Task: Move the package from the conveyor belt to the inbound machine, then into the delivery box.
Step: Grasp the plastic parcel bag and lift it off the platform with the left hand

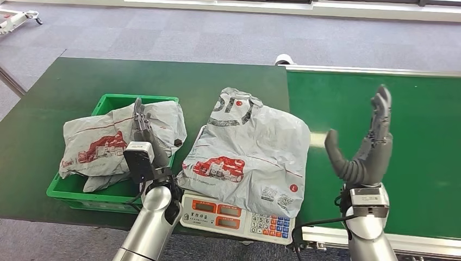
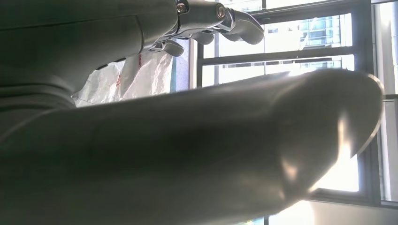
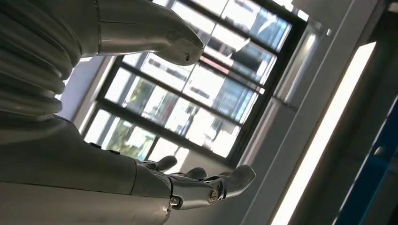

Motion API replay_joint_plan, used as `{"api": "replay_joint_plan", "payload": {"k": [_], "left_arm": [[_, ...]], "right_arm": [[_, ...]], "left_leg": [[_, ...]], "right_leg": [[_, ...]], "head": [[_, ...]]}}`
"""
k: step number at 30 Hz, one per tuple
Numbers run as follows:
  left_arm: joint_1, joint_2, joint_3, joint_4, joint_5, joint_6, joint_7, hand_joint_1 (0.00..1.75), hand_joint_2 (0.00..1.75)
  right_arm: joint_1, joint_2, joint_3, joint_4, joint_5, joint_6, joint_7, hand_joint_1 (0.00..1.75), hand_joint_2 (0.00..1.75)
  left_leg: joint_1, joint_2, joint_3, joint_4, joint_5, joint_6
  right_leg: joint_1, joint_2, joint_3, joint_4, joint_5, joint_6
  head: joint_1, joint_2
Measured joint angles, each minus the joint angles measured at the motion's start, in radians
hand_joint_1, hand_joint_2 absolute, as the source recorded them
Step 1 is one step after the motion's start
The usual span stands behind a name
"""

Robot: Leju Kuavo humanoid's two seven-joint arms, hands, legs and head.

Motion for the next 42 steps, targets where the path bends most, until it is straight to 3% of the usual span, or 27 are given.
{"api": "replay_joint_plan", "payload": {"k": [6,12,16,24,29,32,37,42], "left_arm": [[-0.002,-0.001,0.0,0.003,0.004,-0.01,0.0,0.0,0.0],[-0.009,-0.001,0.0,0.015,-0.005,-0.029,0.0,0.0,0.0],[-0.012,-0.001,0.0,0.021,-0.006,-0.031,0.0,0.0,1.75],[-0.014,-0.002,0.0,0.034,-0.004,-0.055,0.0,0.0,1.75],[-0.024,0.002,-0.002,0.054,-0.028,-0.133,0.0,0.0,1.75],[-0.059,0.018,-0.038,0.082,-0.182,-0.136,0.006,0.0,1.75],[-0.143,0.04,-0.184,0.169,-0.569,-0.201,0.093,0.0,1.75],[-0.188,0.039,-0.277,0.203,-0.717,-0.325,0.157,0.0,1.75]], "right_arm": [[0.03,0.028,-0.112,0.04,-0.138,-0.068,0.002,0.0,1.75],[0.024,0.032,-0.229,0.228,-0.13,-0.068,0.003,0.0,1.75],[0.02,0.033,-0.255,0.285,-0.123,-0.073,0.003,0.0,1.75],[-0.002,0.039,-0.296,0.41,-0.086,-0.172,0.002,0.0,1.75],[-0.004,0.039,-0.312,0.487,-0.091,-0.172,0.002,0.0,1.75],[-0.018,0.039,-0.312,0.527,-0.089,-0.155,0.002,0.0,1.75],[-0.074,0.038,-0.301,0.599,-0.074,-0.145,0.001,0.0,1.75],[-0.085,0.038,-0.3,0.627,-0.089,-0.131,0.001,0.0,1.75]], "left_leg": [[0.0,0.0,0.0,0.0,0.0,0.0],[0.0,0.0,0.0,0.0,0.0,0.0],[0.0,0.0,0.0,0.0,0.0,0.0],[0.0,0.0,0.0,0.0,0.0,0.0],[0.0,0.0,0.0,0.0,0.0,0.0],[0.0,0.0,0.0,0.0,0.0,0.001],[0.0,0.0,0.0,0.0,0.002,0.002],[0.0,0.001,0.0,0.001,0.001,0.002]], "right_leg": [[0.0,0.0,0.0,0.0,0.0,0.0],[0.0,0.0,0.001,0.0,0.0,0.001],[0.0,0.0,0.0,0.0,0.0,0.001],[0.0,0.0,0.0,0.0,0.0,0.001],[0.0,0.0,0.0,0.0,0.0,0.001],[0.0,0.0,0.0,0.0,0.0,0.001],[0.0,0.0,0.0,0.0,0.002,0.001],[0.0,0.0,0.0,0.0,0.002,0.001]], "head": [[0.0,0.0],[0.0,0.0],[0.0,0.0],[0.0,0.0],[0.0,0.0],[0.0,0.0],[0.0,0.0],[0.0,0.0]]}}
